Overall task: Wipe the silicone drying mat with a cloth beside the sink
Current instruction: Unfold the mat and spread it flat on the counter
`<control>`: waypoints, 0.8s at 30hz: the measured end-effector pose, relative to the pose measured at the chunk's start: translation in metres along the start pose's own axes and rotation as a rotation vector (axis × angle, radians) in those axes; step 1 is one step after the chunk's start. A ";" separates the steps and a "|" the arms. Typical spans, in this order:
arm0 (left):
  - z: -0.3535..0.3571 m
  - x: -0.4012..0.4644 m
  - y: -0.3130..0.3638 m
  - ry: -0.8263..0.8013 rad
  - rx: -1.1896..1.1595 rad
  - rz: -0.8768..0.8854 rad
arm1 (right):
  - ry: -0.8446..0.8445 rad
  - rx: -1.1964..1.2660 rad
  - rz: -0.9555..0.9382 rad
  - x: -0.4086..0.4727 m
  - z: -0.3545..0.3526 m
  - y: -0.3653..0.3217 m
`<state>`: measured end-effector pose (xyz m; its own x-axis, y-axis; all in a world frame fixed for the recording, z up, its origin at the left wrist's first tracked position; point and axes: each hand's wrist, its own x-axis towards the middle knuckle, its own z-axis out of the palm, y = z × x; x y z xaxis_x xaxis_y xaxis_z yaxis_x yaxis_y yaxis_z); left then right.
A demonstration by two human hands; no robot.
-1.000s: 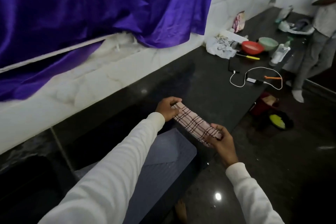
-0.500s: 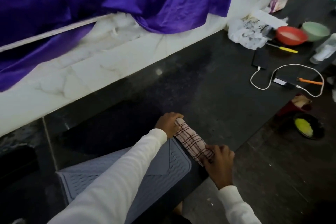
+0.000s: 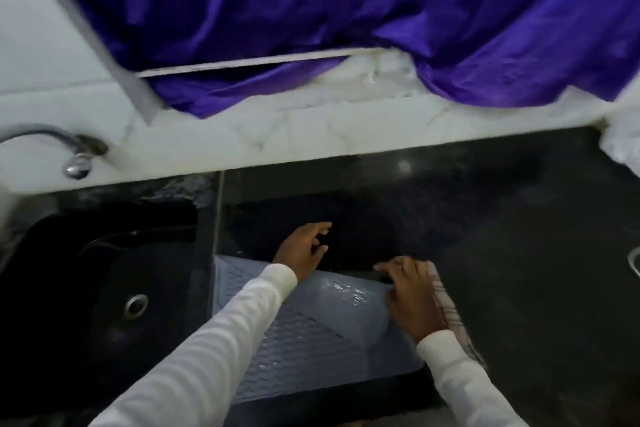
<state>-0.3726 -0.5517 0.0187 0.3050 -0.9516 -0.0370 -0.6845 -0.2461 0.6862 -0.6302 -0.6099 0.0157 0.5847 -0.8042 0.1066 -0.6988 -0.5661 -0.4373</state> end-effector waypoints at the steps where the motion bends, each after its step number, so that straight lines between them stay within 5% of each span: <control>1: -0.011 -0.015 -0.015 0.095 0.011 -0.024 | -0.033 0.017 -0.025 0.003 0.003 -0.006; 4: -0.043 -0.057 -0.056 0.371 0.053 -0.137 | -0.140 0.071 -0.110 0.013 0.014 -0.024; 7: -0.068 -0.096 -0.086 0.482 0.101 -0.294 | -0.247 0.002 -0.274 0.012 0.023 -0.031; 17: -0.084 -0.112 -0.111 0.299 0.246 -0.404 | -0.431 -0.244 -0.303 -0.027 0.013 -0.011; 20: -0.088 -0.105 -0.105 0.296 0.339 -0.431 | -0.346 -0.187 -0.277 -0.033 0.017 -0.008; 24: -0.088 -0.105 -0.107 0.403 0.169 -0.460 | -0.106 -0.066 -0.298 -0.038 0.017 -0.006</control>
<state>-0.2735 -0.4092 0.0135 0.7955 -0.6059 -0.0012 -0.5096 -0.6701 0.5397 -0.6406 -0.5730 -0.0008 0.8049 -0.5799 0.1261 -0.5136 -0.7871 -0.3415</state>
